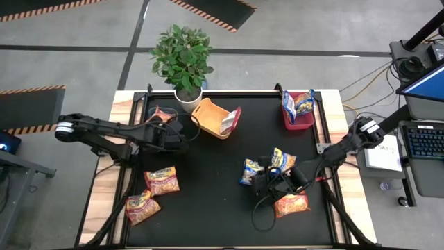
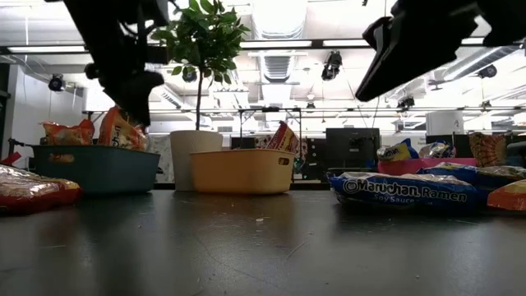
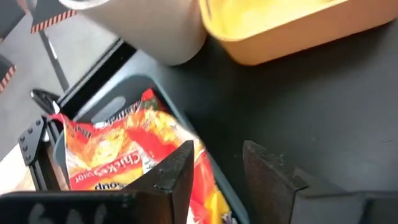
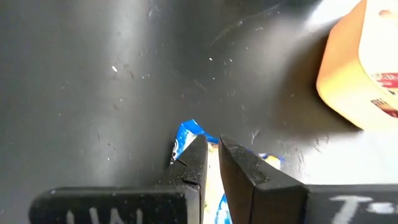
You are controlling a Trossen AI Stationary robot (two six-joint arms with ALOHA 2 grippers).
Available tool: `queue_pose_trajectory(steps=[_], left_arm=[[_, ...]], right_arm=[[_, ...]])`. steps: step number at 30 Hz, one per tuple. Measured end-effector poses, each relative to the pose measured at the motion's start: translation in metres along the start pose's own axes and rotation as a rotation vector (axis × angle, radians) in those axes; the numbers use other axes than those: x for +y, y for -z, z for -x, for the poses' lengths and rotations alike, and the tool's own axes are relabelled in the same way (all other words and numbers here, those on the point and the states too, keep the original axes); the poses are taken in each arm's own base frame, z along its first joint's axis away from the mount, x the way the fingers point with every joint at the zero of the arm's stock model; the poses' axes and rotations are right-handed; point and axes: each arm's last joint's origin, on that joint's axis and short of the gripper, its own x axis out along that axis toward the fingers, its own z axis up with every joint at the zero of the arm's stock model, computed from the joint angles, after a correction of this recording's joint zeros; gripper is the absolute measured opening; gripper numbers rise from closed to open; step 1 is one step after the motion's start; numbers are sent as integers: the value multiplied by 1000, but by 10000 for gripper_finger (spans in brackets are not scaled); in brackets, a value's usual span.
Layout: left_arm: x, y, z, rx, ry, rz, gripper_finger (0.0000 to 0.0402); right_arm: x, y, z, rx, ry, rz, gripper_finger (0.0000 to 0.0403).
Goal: Sort Maruchan noodles
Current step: Put the orange noodle pack into the blue bin, then put the blue noodle pack into the red bin
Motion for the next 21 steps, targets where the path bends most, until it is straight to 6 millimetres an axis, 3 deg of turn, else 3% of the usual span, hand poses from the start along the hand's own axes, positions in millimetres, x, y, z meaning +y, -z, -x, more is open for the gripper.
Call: queue_pose_trajectory(steps=[5, 9, 15, 21], left_arm=[[-8, -5, 18, -49, 58, -21, 136], [-26, 2, 37, -128, 171, -54, 137], [-65, 27, 75, -330, 412, -121, 137], [-96, 56, 106, -556, 463, -107, 137]], right_arm=[[-3, -6, 8, 49, 5, -71, 31], [-2, -4, 9, 105, -55, -128, 31], [0, 2, 6, 182, -124, -222, 31], [-10, 12, -3, 292, -59, -262, 31]])
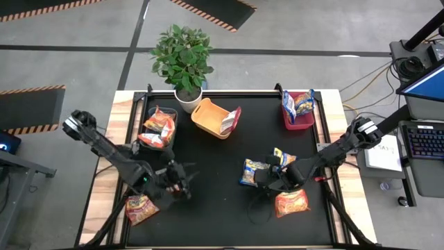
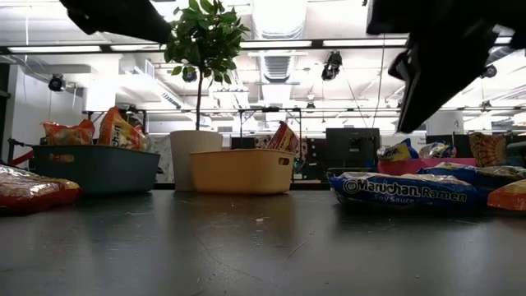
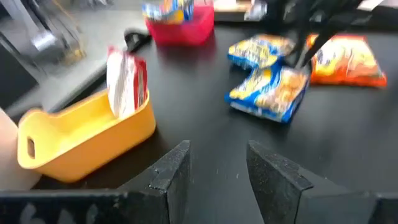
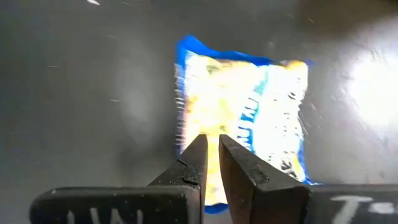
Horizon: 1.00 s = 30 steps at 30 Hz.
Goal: Sort Maruchan noodles
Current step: Put the blue noodle pack into the red bin
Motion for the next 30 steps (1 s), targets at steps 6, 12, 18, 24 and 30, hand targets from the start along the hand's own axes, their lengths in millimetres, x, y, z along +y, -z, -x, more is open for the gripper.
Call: queue_pose_trajectory(steps=[6, 12, 18, 24, 30], left_arm=[[-27, 18, 1, -77, -23, -22, 137], [-40, 30, -11, -66, -45, -23, 137], [-47, 36, -18, -67, -45, -3, 137], [-56, 38, -27, -82, -30, 50, 137], [-65, 49, -47, -40, -9, 62, 137]], right_arm=[[-11, -1, -24, 80, 71, -20, 31], [-13, -4, -49, 122, 78, -12, 31], [-3, -22, -63, -36, -14, 28, 31], [2, -45, -49, -260, -99, 72, 31], [-6, -43, -26, -245, -112, 55, 31]])
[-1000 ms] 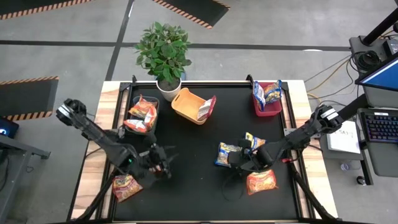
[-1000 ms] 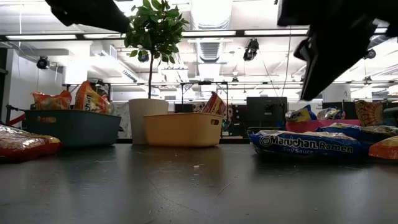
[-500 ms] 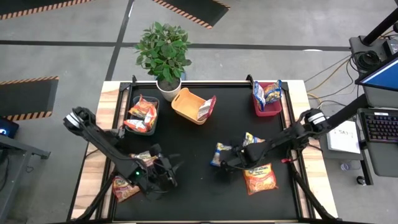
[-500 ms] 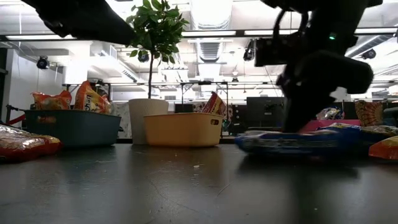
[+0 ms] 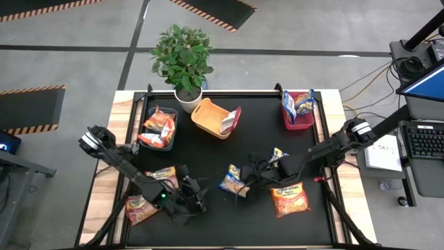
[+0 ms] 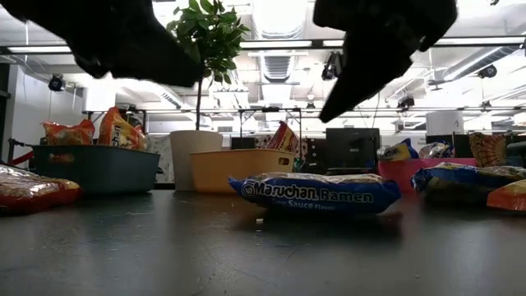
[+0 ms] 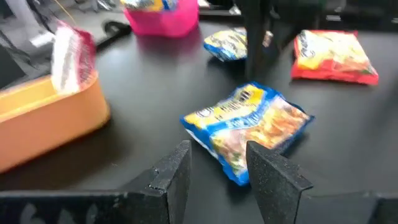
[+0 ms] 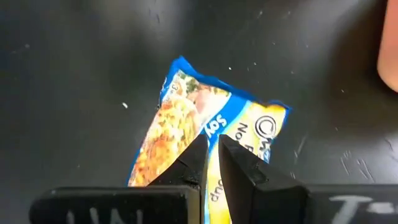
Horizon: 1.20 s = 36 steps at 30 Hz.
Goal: Sort Maruchan noodles
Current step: Put the blue noodle pack into the red bin
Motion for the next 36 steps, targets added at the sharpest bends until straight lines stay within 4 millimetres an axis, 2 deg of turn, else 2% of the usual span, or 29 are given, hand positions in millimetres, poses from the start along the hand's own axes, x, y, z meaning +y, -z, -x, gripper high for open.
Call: queue_pose_trajectory(steps=[6, 11, 16, 22, 30, 36], left_arm=[[-3, 10, -36, 76, 42, 15, 137], [-8, 15, -67, 85, 145, -5, 135], [-7, 19, -84, 90, 182, -4, 122], [-6, 29, -93, 119, 180, -2, 103], [-7, 40, -98, 145, 167, 2, 87], [-6, 48, -99, 193, 167, 24, 83]], right_arm=[[-7, 8, 12, 72, 24, -35, 31], [-10, 19, 10, 100, 36, -49, 31], [-14, 31, 4, 122, 49, -67, 31], [-25, 38, -4, 113, 56, -95, 31], [-34, 37, -11, 61, 10, -184, 32], [-43, 34, -14, 89, -42, -320, 67]])
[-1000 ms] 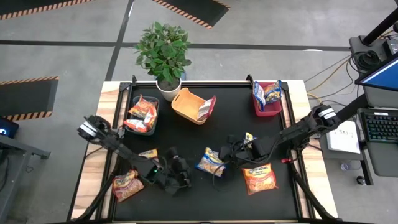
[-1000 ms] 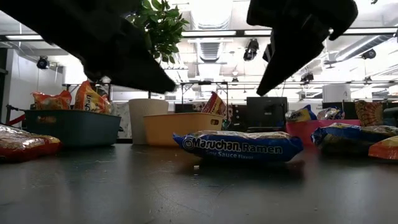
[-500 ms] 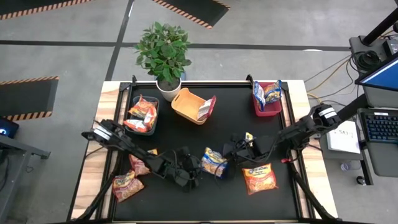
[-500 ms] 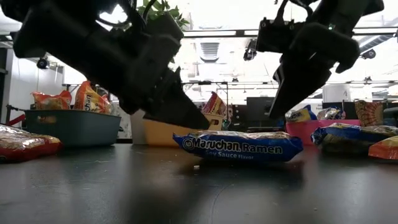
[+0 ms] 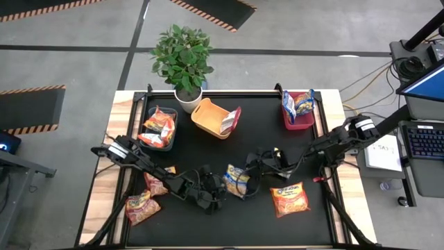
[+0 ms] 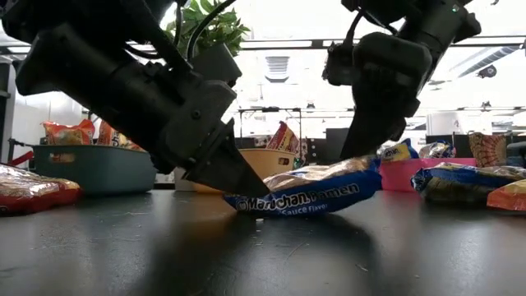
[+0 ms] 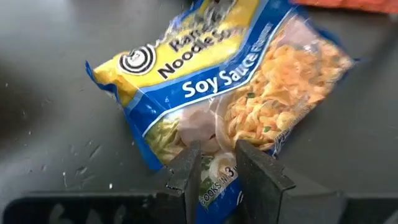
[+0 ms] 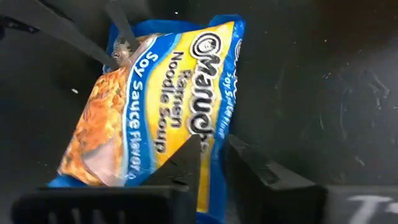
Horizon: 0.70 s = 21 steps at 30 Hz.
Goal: Sort Maruchan noodles
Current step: Put the blue noodle pack into the red bin
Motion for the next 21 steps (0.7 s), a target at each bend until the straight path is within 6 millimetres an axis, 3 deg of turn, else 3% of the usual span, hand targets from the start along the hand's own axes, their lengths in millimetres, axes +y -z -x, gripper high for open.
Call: queue_pose_trajectory(steps=[13, 21], left_arm=[[1, 2, 0, 17, -6, 11, 83], [1, 2, 0, 16, -12, 14, 83]], right_arm=[[-30, -17, -4, 73, -99, -172, 265], [-31, -17, -20, 102, -199, -226, 326]])
